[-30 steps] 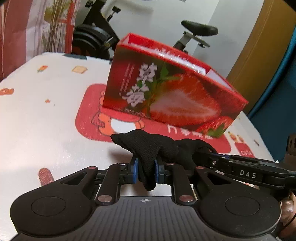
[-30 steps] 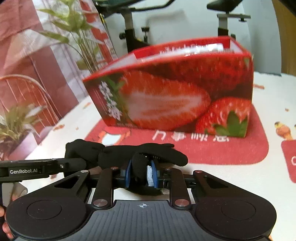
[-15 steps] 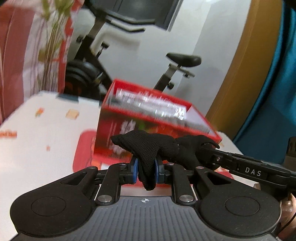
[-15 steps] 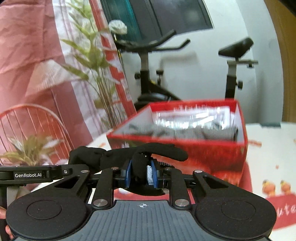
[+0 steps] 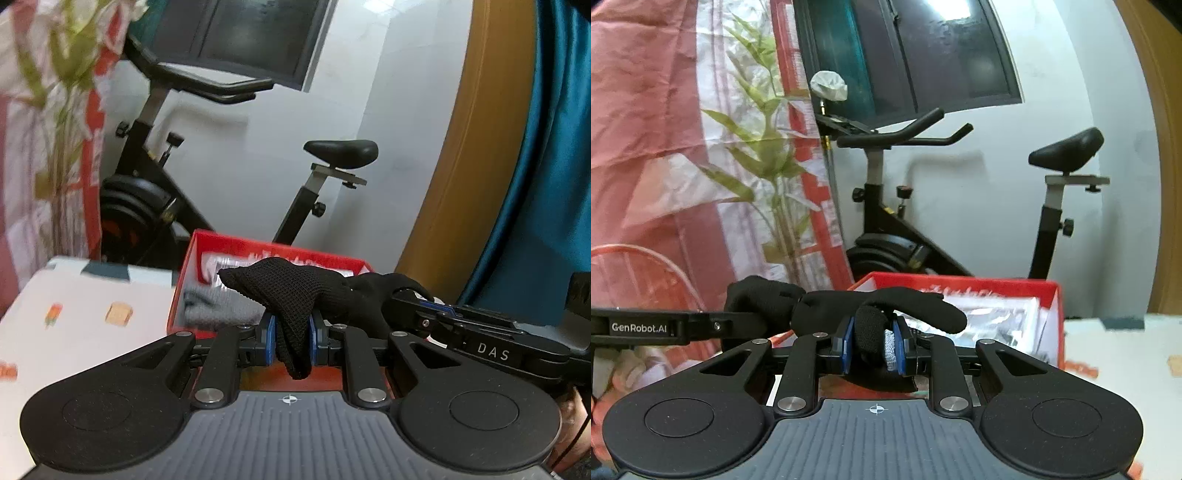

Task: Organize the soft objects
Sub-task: 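Lift the black gloves with both grippers over the red box, then lower the gloves into the red box and open both grippers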

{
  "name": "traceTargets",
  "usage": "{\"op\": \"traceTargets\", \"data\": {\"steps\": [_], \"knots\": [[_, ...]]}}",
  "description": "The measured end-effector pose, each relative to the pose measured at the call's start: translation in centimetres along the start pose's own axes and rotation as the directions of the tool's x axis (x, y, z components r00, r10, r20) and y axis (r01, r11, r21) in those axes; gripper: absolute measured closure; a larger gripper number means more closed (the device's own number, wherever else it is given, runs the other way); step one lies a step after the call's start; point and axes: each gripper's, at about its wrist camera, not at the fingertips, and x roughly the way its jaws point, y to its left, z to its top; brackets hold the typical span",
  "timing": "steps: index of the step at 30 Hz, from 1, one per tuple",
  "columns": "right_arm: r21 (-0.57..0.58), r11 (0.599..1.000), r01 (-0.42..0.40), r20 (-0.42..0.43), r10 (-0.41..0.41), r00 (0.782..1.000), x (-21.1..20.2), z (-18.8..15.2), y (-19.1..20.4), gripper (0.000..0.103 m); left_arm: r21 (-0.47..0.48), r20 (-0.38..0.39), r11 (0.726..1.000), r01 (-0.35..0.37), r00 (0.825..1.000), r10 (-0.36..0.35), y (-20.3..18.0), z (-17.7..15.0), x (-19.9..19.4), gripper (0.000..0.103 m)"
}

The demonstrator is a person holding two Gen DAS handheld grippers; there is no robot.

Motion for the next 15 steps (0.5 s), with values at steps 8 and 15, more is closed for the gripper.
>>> {"op": "traceTargets", "data": {"steps": [8, 15], "knots": [[-0.057, 0.996, 0.07, -0.104, -0.075, 0.992, 7.2, 2.0, -2.5, 0.083, 0.026, -0.062, 1.0, -0.016, 0.998, 0.017, 1.9, 3.2, 7.3, 0.084], [-0.109, 0.982, 0.154, -0.212, -0.175, 0.961, 12.1, 2.2, -5.0, 0.083, 0.078, -0.153, 0.996, -0.043, 0.987, 0.054, 2.8, 5.1, 14.1, 0.084]]}}
